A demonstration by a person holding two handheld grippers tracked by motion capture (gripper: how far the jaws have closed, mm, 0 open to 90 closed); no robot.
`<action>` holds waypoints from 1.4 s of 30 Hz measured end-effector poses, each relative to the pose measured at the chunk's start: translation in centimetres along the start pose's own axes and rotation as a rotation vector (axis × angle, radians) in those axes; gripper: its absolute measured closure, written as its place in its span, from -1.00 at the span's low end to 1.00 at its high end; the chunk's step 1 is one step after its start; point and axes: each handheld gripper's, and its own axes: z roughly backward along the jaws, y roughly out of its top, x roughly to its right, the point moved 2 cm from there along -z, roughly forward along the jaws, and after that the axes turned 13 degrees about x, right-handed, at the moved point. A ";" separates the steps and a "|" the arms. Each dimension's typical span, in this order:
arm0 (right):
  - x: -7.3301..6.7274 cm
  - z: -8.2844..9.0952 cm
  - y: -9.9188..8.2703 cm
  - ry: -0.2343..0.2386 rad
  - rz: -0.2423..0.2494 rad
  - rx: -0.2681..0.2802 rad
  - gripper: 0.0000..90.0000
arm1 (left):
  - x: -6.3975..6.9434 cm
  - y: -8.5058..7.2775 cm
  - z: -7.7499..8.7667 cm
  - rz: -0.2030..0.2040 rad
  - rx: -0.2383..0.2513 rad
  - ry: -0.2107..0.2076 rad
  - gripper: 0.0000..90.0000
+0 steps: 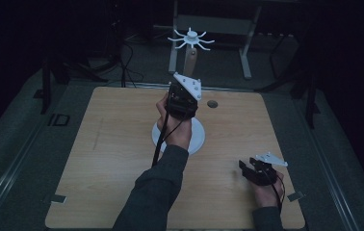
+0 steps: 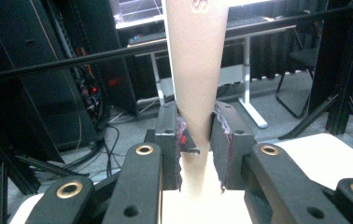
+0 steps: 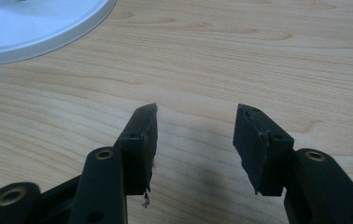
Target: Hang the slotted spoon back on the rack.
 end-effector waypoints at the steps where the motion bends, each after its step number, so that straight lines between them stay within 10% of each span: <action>1: 0.0 0.0 0.0 0.000 0.000 0.000 0.09 | 0.0 0.0 -0.1 0.001 -0.003 -0.001 0.64; 42: 0.1 0.0 -0.1 -0.005 0.001 -0.006 0.07 | -0.5 0.9 1.5 -0.026 0.016 -0.108 0.31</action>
